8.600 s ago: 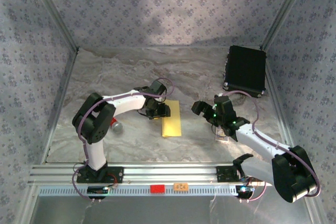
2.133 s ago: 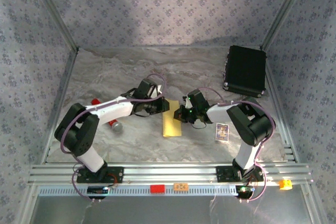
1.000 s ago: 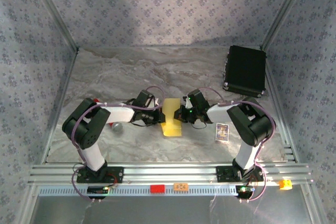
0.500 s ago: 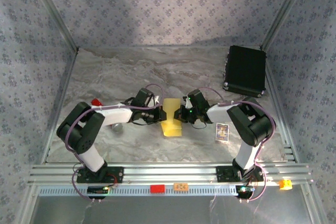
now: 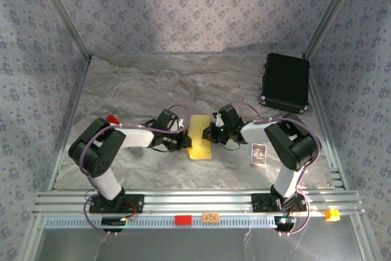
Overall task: Fold a paper plane with a square sheet of paper (pick it up from the middle)
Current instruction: First fold the square sheet of paper in half at the center of the table.
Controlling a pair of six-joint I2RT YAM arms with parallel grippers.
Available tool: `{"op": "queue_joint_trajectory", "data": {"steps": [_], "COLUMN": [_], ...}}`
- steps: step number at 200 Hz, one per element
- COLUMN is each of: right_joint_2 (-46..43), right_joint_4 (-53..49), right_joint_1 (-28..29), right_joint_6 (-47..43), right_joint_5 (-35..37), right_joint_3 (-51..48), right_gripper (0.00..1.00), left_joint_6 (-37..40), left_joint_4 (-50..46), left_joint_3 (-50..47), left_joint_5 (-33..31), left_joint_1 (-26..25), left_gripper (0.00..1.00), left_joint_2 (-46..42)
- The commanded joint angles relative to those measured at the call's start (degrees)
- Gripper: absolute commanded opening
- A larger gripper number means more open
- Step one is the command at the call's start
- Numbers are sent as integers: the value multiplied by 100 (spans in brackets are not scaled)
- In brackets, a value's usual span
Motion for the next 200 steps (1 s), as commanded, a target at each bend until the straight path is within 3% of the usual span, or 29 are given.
{"op": "queue_joint_trajectory", "data": {"steps": [1, 47, 102, 200], "right_joint_2": [23, -11, 7, -3], "right_joint_4": [-705, -732, -727, -711], "right_joint_1": [-12, -14, -5, -1], "right_joint_6": [-133, -134, -138, -141], "right_joint_5": [407, 426, 423, 451], "right_joint_3": [-116, -140, -137, -166], "right_gripper": [0, 0, 0, 0], "left_joint_6": [177, -293, -543, -58], "left_joint_4": [-393, -56, 531, 186], "left_joint_3": [-101, 13, -153, -672], "left_joint_5": [-201, -68, 461, 63], "left_joint_1": [-62, -115, -230, -289], "left_gripper": [3, 4, 5, 6], "left_joint_2": [-238, -700, -192, -156]}}
